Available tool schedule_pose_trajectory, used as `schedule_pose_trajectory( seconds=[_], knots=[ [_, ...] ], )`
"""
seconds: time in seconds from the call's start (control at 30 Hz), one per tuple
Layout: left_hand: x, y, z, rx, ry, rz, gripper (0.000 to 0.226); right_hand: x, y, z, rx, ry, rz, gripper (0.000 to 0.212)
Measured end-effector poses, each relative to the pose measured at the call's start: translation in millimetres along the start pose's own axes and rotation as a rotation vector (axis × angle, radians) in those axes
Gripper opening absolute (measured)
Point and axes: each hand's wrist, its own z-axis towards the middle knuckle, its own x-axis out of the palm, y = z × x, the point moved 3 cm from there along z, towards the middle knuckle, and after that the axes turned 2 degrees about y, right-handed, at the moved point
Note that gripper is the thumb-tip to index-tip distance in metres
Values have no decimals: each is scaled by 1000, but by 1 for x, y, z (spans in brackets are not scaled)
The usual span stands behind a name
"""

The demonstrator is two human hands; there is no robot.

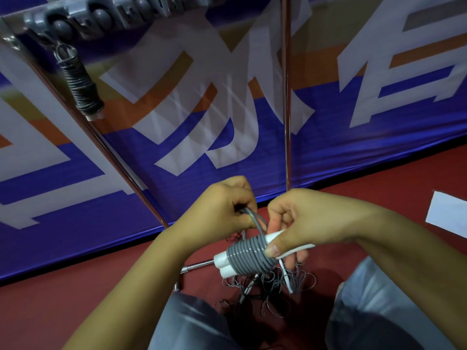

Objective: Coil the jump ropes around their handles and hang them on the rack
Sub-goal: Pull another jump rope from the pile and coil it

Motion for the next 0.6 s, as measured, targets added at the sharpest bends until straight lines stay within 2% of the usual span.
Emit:
schedule_pose_trajectory(
  seconds=[0.2, 0.3, 0.37, 0.43, 0.53, 0.6],
  knots=[
    [5, -4, -3, -23, -10, 84, 12, 2, -17, 14, 88, -56, -91, 20],
    [6, -6, -5, -67, 30, 90, 19, 3, -23, 20, 125, -105, -114, 20],
    [6, -7, -7, -120, 30, 76, 21, 2, -25, 20, 145, -188, -154, 24],
    [5, -7, -10, -174, -8, 37, 13, -2, -27, 20, 135, -316, -171, 28],
    [6, -11, -16, -254, -93, -50, 7, -9, -27, 20, 25, -520, -145, 33],
    [7, -14, -20, -319, -158, -142, 14, -11, -25, 18, -49, -602, -108, 34]
  ],
)
